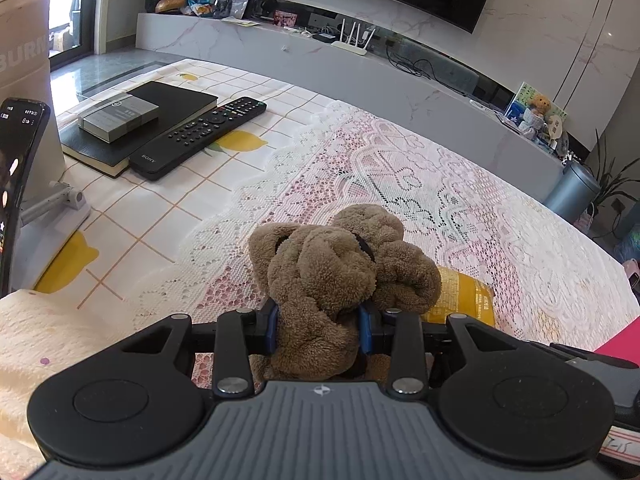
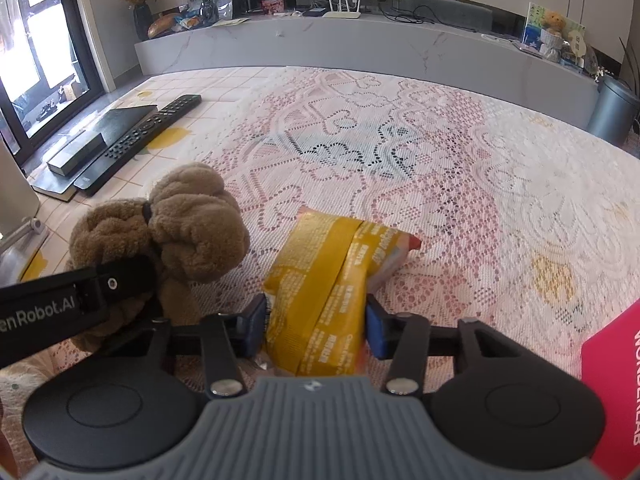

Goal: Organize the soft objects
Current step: 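Carry the plush and snack packet with both tools over the orange box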

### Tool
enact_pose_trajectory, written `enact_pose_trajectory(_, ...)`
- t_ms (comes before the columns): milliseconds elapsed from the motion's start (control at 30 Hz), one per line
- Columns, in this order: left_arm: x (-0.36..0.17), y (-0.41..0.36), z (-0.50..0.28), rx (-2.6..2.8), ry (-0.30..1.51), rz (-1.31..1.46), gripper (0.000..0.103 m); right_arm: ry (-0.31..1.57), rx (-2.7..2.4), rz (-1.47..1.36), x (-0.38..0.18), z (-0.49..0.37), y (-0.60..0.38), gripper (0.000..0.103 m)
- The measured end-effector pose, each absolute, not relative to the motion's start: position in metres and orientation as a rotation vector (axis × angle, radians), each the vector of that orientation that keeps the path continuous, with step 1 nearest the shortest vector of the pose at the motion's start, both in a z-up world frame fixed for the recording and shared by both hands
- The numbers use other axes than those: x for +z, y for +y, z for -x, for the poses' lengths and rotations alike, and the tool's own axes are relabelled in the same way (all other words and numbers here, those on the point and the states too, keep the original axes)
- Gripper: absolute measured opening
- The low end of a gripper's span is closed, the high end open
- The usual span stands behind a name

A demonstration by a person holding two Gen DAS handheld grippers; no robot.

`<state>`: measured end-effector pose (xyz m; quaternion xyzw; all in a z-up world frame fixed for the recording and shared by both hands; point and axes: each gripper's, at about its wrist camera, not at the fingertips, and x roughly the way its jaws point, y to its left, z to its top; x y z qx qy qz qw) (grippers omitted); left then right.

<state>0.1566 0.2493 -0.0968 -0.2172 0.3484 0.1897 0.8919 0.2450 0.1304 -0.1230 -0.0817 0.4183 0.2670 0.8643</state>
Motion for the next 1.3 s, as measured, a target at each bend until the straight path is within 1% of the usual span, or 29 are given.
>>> enact_pose_trajectory(300, -0.084, 0.237, -0.153, 0.335, 0.688, 0.410, 0.042, 0.827, 0.564, 0.137, -0.090, -0.229, 0.093, 0.048)
enact_pose_trajectory(633, -0.053, 0.194, -0.140, 0.161, 0.686, 0.497, 0.042, 0.779, 0.566, 0.081, -0.037, -0.203, 0.018, 0.048)
enact_pose_trajectory(933, -0.009, 0.125, -0.144, -0.017, 0.650, 0.450, 0.042, 0.704, 0.490, 0.073, 0.009, -0.181, -0.064, 0.048)
enact_pose_trajectory(1300, 0.019, 0.014, -0.174, -0.293, 0.674, 0.351, 0.042, 0.683, 0.294, 0.073, 0.043, -0.181, -0.182, 0.048)
